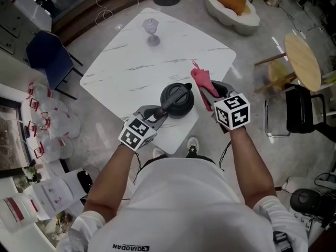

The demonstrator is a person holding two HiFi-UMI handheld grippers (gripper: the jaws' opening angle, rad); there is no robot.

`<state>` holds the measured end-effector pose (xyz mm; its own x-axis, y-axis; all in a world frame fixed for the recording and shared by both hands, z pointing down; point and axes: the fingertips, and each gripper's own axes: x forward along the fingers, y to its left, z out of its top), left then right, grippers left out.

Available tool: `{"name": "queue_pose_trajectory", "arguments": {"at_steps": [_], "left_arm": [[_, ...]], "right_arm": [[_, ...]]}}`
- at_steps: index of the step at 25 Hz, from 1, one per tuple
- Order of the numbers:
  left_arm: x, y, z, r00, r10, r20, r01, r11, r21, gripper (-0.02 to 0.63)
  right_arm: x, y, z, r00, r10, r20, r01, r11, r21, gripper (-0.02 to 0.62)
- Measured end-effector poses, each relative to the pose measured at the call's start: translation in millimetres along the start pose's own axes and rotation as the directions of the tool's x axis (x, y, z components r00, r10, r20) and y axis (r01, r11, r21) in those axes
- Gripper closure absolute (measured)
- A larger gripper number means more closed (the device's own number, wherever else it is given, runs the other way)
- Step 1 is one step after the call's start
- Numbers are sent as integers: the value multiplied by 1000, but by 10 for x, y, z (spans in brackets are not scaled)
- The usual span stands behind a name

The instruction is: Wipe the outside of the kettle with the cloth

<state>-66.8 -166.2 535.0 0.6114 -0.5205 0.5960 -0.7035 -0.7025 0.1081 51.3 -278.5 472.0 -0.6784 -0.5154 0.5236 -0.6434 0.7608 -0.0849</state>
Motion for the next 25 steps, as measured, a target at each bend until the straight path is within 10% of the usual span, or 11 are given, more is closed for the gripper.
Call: {"name": "queue_pose_trajectory", "arguments": {"at_steps": [10,25], "left_arm": [[13,-12,7,999,-48,4,48,999,-5,503],[7,-48,16,999,-52,9,52,999,8,506]], "right_arm": [[-324,1309,-177,965,249,78,-249,968,-5,463],[103,1539,-886,954,291,-70,-266,931,249,462]]}}
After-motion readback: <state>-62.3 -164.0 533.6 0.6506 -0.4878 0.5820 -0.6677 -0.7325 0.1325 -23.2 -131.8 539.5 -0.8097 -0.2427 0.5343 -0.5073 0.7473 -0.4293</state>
